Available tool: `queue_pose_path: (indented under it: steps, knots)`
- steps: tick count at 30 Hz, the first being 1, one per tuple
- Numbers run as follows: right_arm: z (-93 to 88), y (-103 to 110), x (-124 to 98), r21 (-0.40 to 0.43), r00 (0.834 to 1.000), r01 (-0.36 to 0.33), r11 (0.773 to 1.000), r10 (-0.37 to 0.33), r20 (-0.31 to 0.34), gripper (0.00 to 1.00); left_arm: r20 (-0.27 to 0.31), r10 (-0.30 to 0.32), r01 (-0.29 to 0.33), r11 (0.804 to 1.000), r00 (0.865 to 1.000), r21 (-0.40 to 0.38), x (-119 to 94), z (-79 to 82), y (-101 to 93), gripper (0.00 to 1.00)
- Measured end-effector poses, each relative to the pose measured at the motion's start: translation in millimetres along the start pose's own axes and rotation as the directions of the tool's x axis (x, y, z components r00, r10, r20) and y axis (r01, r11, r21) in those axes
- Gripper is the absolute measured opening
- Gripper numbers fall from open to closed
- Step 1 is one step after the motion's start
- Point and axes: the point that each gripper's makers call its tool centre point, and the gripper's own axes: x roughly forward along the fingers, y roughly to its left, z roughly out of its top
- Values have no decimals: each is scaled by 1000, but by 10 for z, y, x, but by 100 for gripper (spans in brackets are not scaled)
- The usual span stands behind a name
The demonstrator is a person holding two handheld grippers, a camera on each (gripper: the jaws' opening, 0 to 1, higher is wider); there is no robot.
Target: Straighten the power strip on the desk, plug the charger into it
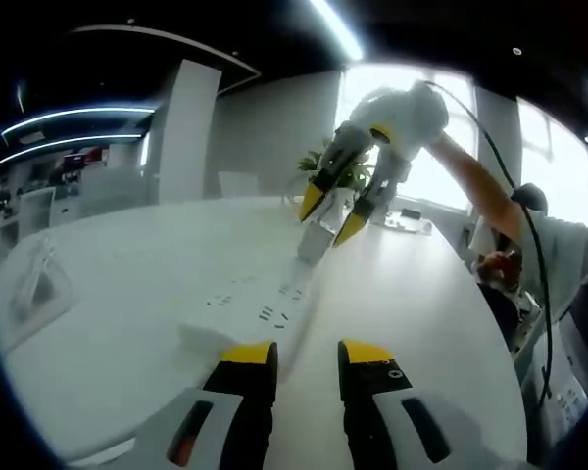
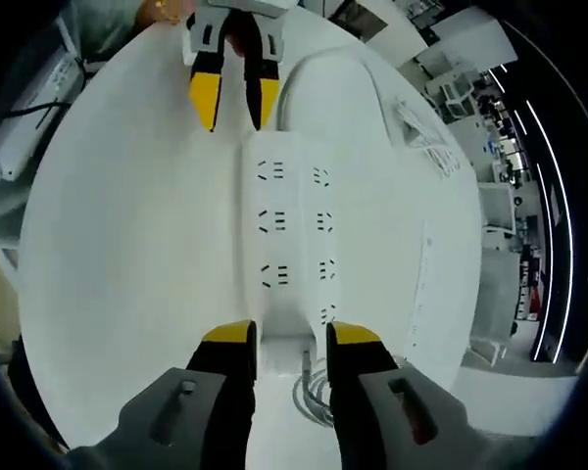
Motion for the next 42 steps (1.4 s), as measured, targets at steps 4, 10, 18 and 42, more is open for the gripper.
queue_pose_path:
  steps: [4, 10, 18, 42]
  knots:
    - [-72, 44, -11, -6, 999, -3, 1000, 3, -33, 28, -3, 3, -3, 1000, 1000, -4, 3, -12, 9, 25]
    - [-112, 7, 44, -9, 999, 12, 1000, -12, -41, 27, -3, -1, 1, 1000, 1000, -2, 9, -18, -6, 25]
    - [-162, -13, 102, -31, 997, -32, 999, 30, -75, 23, -1, 0, 0, 1000, 1000, 0, 6, -15, -8, 25]
    - [-156, -26, 192, -73, 962, -236, 969, 223, -156, 22, -14, -10, 10, 1000, 1000, -8, 37, -53, -21, 25]
